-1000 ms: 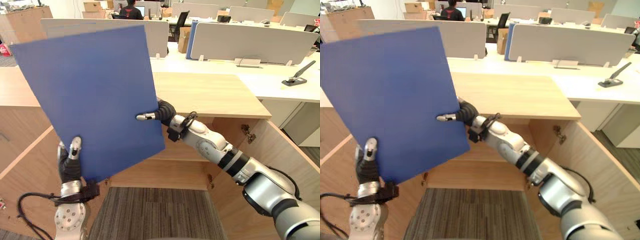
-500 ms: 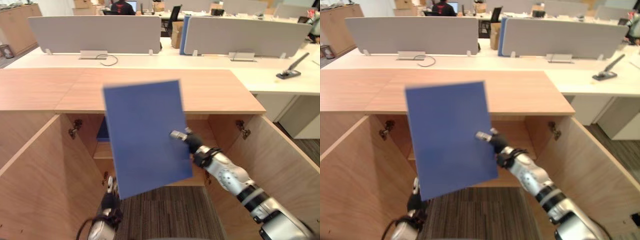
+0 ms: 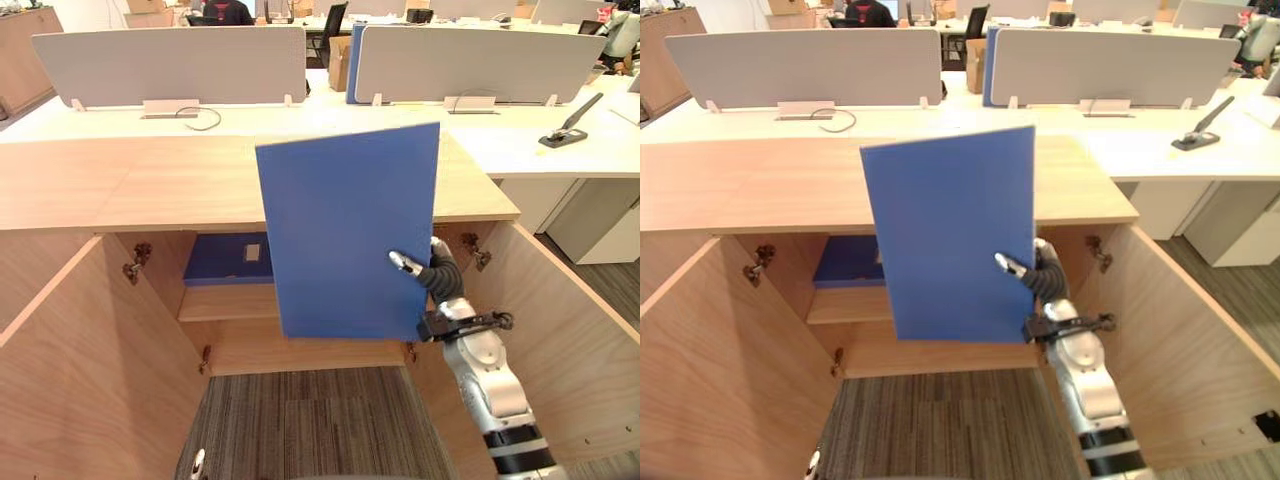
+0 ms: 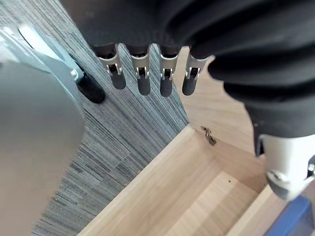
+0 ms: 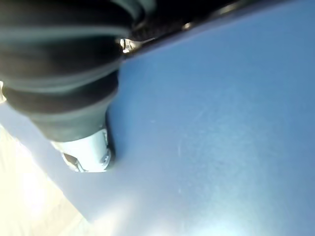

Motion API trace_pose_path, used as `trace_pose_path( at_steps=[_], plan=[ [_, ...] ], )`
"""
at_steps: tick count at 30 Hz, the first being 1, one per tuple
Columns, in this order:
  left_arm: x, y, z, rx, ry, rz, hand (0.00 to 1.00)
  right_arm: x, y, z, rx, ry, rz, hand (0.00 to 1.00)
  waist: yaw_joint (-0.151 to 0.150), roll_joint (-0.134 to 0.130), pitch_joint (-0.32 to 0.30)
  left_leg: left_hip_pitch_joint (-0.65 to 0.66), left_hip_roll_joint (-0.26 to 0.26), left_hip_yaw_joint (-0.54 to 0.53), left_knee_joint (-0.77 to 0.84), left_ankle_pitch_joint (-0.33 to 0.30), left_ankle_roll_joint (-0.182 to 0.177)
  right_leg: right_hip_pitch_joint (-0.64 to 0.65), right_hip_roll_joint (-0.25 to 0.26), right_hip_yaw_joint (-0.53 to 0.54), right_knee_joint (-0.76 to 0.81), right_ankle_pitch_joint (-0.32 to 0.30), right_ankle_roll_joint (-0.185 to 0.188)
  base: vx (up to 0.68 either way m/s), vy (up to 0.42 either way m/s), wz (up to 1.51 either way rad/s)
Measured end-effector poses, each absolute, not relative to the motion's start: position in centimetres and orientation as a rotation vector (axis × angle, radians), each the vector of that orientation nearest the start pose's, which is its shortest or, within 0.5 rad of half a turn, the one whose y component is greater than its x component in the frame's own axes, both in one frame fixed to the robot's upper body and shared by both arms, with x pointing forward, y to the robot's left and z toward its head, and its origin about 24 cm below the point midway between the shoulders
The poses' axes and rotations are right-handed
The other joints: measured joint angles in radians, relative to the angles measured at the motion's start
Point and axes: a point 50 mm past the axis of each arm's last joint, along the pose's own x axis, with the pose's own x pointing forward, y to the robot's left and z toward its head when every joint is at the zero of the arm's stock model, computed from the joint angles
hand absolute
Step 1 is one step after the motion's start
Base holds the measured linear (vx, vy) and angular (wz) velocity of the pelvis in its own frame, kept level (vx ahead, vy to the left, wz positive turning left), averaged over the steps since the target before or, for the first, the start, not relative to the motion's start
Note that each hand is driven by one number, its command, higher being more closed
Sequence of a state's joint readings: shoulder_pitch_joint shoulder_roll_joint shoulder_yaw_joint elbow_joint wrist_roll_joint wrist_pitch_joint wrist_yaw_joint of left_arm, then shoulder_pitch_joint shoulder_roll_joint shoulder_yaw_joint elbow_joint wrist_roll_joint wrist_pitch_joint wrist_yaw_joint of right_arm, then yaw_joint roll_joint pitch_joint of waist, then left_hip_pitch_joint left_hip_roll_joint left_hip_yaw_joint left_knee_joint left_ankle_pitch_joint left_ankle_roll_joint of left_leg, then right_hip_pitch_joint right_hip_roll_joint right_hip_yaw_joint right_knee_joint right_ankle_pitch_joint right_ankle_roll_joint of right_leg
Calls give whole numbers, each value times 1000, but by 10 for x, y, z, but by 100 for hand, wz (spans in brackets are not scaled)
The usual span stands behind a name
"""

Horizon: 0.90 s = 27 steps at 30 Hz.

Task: Walk over to the cabinet, pick up the folder, carry it to the office cabinet, place the folder inside the office cabinet, then close the office cabinet door

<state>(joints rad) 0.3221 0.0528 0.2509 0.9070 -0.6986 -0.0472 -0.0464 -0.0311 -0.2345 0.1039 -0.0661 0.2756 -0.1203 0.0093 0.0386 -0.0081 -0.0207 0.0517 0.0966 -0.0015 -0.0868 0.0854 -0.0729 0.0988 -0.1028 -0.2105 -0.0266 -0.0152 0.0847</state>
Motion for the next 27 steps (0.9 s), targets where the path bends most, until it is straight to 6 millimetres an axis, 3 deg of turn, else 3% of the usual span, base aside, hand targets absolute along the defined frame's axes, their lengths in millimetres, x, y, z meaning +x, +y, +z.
trace_pose_path(
  at_steps=[3, 5, 7, 8, 10, 11, 13, 15, 17, 18, 19, 20, 21, 22, 25, 27],
  plan=[
    [23, 213, -161, -698, 968, 767, 0, 251, -151, 66, 134, -157, 82, 100, 2, -1, 29, -54, 1, -10, 122, -59, 0, 4, 0, -3, 9, -5, -4, 14, 3, 7],
    [25, 208, -163, -737, 965, 812, 0, 249, -142, 63, 235, -143, 52, 100, 5, 19, 99, -120, 25, -16, 350, -159, 12, 29, 19, -2, 46, -33, -19, -70, -10, -2],
    [21, 203, -165, -780, 964, 865, 0, 242, -139, 56, 302, -113, 20, 100, 11, 21, 122, -174, 32, -14, 502, -178, 22, 40, 16, -1, 73, -68, -24, -102, 4, 2],
    [19, 199, -165, -818, 951, 912, 0, 236, -136, 58, 330, -118, 20, 100, 16, 30, 137, -225, 39, -13, 627, -176, 20, 51, 19, 0, 80, -79, -28, -83, 16, -3],
    [15, 194, -166, -833, 961, 933, 0, 233, -132, 65, 351, -143, 41, 100, 18, 42, 146, -251, 46, -11, 704, -161, -2, 59, 21, 18, 80, -80, -29, -27, 21, -25],
    [13, 193, -166, -830, 967, 935, 0, 232, -127, 72, 361, -168, 64, 100, 24, 42, 149, -271, 46, -10, 747, -129, -44, 59, 14, 47, 69, -79, -32, -3, 40, -41],
    [13, 194, -166, -831, 961, 937, 0, 233, -123, 79, 373, -196, 89, 100, 35, 26, 160, -316, 28, -11, 804, -72, -63, 59, -5, 83, 49, -72, -43, 33, 65, -46],
    [14, 195, -166, -826, 961, 933, 0, 236, -122, 82, 395, -218, 94, 100, 37, 24, 163, -326, -24, -26, 712, -176, -52, 47, -42, 111, 56, -67, -49, 69, 98, -30],
    [14, 194, -166, -822, 964, 928, 0, 240, -121, 82, 413, -220, 94, 100, 39, 27, 162, -300, -30, -38, 526, -180, -63, 33, -46, 119, 60, -71, -41, 71, 125, -17],
    [11, 193, -166, -817, 976, 922, 0, 242, -121, 81, 408, -214, 96, 100, 42, 41, 155, -267, -14, -49, 404, -179, -61, 34, -32, 123, 60, -80, -28, 156, 256, -37],
    [8, 192, -167, -817, 987, 927, 0, 242, -119, 77, 411, -195, 95, 100, 47, 43, 149, -240, -15, -43, 369, -104, 12, 50, -32, 135, 56, -88, -14, 141, 231, -38],
    [6, 196, -166, -812, 978, 945, 0, 241, -116, 73, 417, -176, 98, 100, 51, 25, 143, -237, -30, -28, 368, -111, 35, 55, -48, 135, 46, -88, -11, 170, 194, -27],
    [7, 204, -165, -795, 964, 956, 0, 239, -109, 70, 424, -155, 119, 100, 51, -11, 121, -235, -62, -8, 357, -115, 40, 56, -83, 133, 40, -89, 8, 277, 183, -11],
    [14, 207, -164, -780, 949, 942, 0, 238, -102, 70, 421, -148, 153, 100, 52, -25, 112, -222, -92, 9, 351, -122, 57, 61, -116, 133, 41, -85, 17, 338, 222, -7],
    [26, 209, -161, -755, 927, 901, 0, 238, -84, 68, 412, -120, 258, 100, 60, -24, 94, -187, -143, 55, 355, -142, 92, 77, -180, 133, 33, -63, 53, 306, 192, -29],
    [32, 208, -160, -743, 916, 876, 0, 239, -80, 61, 393, -88, 285, 100, 62, -21, 71, -187, -158, 68, 352, -157, 104, 64, -199, 136, 37, -59, 58, 179, 119, -26]
  ],
)
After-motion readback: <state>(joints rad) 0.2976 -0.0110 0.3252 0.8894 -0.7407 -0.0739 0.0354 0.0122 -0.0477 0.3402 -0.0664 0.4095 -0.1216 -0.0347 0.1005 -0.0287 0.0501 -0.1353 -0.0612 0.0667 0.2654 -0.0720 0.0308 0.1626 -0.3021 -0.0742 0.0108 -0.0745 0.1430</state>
